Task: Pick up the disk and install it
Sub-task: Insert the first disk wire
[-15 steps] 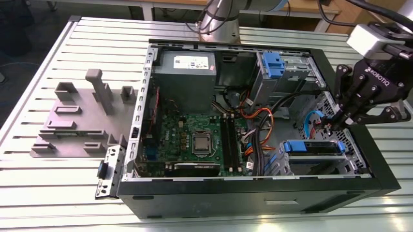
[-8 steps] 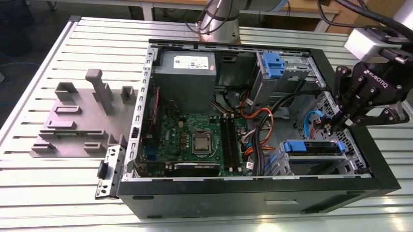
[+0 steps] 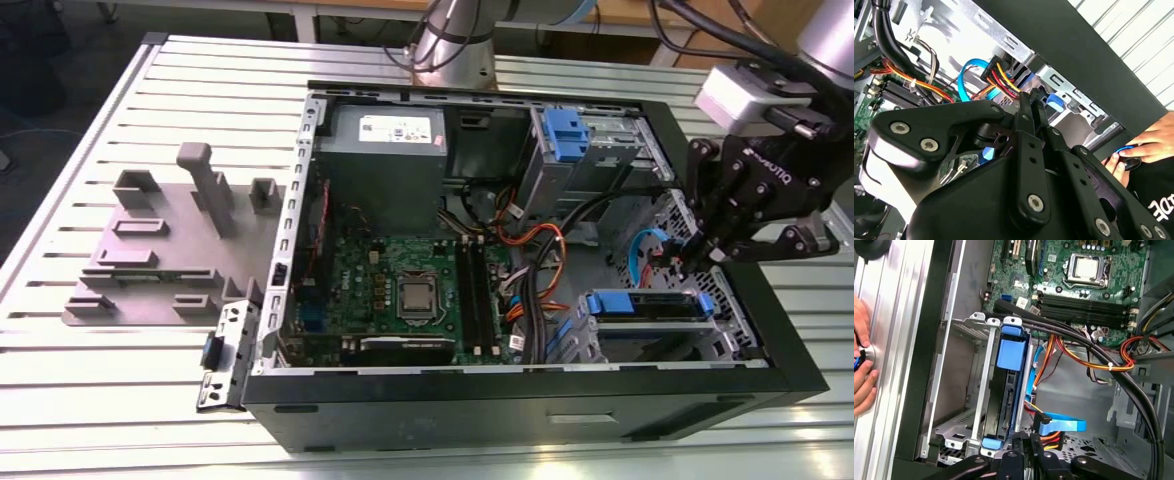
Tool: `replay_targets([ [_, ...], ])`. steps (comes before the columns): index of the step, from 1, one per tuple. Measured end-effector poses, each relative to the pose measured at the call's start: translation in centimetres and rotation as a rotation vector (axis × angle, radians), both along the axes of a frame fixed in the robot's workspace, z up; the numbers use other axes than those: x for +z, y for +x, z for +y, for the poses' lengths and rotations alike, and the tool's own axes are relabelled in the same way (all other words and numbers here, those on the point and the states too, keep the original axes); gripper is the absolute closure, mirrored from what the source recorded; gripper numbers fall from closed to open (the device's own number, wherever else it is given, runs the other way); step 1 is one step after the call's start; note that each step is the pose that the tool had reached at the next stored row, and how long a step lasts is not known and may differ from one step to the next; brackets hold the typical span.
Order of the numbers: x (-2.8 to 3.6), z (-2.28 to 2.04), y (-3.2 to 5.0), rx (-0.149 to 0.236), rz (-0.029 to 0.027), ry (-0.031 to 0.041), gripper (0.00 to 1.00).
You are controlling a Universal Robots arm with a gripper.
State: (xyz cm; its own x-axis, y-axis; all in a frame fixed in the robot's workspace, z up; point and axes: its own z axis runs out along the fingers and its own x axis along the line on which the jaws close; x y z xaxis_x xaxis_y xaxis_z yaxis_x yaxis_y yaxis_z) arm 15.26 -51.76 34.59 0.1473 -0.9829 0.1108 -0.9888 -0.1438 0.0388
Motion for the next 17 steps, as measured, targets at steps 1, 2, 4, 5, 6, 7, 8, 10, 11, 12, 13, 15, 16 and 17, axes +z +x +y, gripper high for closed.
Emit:
replay_targets([
  [1, -0.02, 0.0, -0.05, 0.0, -0.0046, -0.0001, 0.83],
  [2, -0.05, 0.0, -0.1, -0.002, -0.0079, -0.0001, 0.83],
  [4, -0.08, 0.01, -0.17, -0.005, -0.0109, 0.0, 0.83],
  [5, -0.09, 0.03, -0.18, -0.007, -0.0117, -0.0001, 0.83],
  [6, -0.1, 0.05, -0.18, -0.01, -0.0124, -0.0002, 0.83],
  [7, -0.11, 0.08, -0.19, -0.015, -0.0133, -0.0004, 0.83],
  [8, -0.14, 0.1, -0.21, -0.022, -0.0143, -0.0002, 0.83],
  [10, -0.19, 0.14, -0.22, -0.038, -0.0156, -0.0001, 0.83],
  [11, -0.2, 0.17, -0.22, -0.044, -0.016, -0.0002, 0.83],
  [12, -0.21, 0.18, -0.23, -0.047, -0.0163, -0.0003, 0.83],
  [13, -0.21, 0.18, -0.23, -0.048, -0.0165, -0.0006, 0.83],
  [15, -0.23, 0.18, -0.23, -0.048, -0.0175, -0.0003, 0.83],
  [16, -0.24, 0.18, -0.23, -0.048, -0.0179, -0.0002, 0.83],
  [17, -0.25, 0.17, -0.23, -0.048, -0.0181, 0.0012, 0.83],
])
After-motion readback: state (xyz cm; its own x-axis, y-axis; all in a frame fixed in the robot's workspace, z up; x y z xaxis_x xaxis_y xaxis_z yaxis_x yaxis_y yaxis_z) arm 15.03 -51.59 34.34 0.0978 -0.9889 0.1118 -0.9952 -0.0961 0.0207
